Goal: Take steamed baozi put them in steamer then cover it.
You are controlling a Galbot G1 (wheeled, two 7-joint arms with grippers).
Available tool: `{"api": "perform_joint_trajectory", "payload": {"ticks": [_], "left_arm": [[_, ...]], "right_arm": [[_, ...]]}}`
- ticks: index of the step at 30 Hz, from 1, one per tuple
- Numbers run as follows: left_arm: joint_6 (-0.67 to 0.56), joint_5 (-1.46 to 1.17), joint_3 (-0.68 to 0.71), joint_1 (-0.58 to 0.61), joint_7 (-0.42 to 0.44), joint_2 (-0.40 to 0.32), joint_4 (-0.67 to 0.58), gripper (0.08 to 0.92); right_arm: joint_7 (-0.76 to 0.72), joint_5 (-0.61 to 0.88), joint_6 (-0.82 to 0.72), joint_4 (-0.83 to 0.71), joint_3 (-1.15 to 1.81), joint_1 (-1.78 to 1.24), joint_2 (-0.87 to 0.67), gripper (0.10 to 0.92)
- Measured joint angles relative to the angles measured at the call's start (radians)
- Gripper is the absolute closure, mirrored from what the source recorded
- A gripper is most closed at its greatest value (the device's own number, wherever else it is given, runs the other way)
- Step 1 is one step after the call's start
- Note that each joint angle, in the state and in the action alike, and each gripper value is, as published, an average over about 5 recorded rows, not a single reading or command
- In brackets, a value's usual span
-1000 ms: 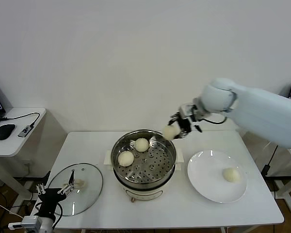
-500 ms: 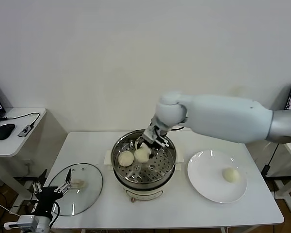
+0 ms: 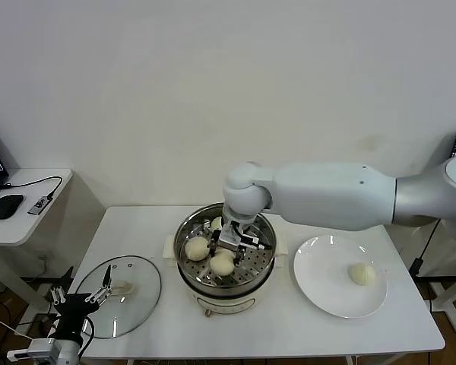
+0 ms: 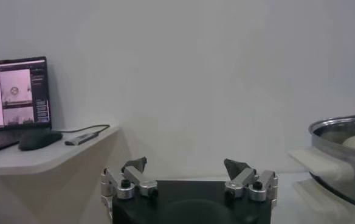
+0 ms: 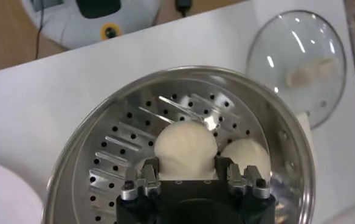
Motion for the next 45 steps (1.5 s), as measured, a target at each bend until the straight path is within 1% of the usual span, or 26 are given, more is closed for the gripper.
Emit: {"api": "perform_joint_trajectory", "payload": {"ticks": [6,8,15,18,24,28,37,45], "left_arm": [[-0.004,0.002,-0.002,0.002,0.0,-0.003,0.001,0.177],[-0.004,0.002,-0.003,0.001,0.0,-0.003,0.001,0.177],[-0.004,0.002,-0.003,0.0,-0.001,-0.004,0.003,0.177],[-0.005,0.002,-0.003,-0.002,-0.001,-0.002,0.003,0.177],[-0.005,0.004,-0.002,-0.012,-0.001,0.002,0.005,0.177],[-0.005,0.007,0.001,-0.016,0.0,0.007,0.009,0.177],[-0.006,0.01,0.017,-0.031,0.0,0.018,0.018,0.177],[-0.006,0.017,0.036,-0.044,0.0,0.026,0.028,0.177]], "right_arm": [[-0.003,-0.011,0.017,0.015,-0.008,-0.007,0.007,0.447],[0.0,-0.016,0.023,0.016,-0.008,-0.009,0.01,0.415],[0.0,-0.035,0.039,0.011,-0.001,-0.003,0.0,0.242],[-0.003,-0.04,0.04,0.012,0.008,0.007,-0.014,0.209],[-0.018,-0.036,0.015,0.015,0.039,0.033,-0.074,0.203],[-0.03,-0.01,-0.058,0.026,0.066,0.049,-0.145,0.203],[-0.05,0.035,-0.27,0.062,0.121,0.042,-0.367,0.203],[-0.053,-0.013,-0.346,0.063,0.179,-0.046,-0.574,0.203]]}}
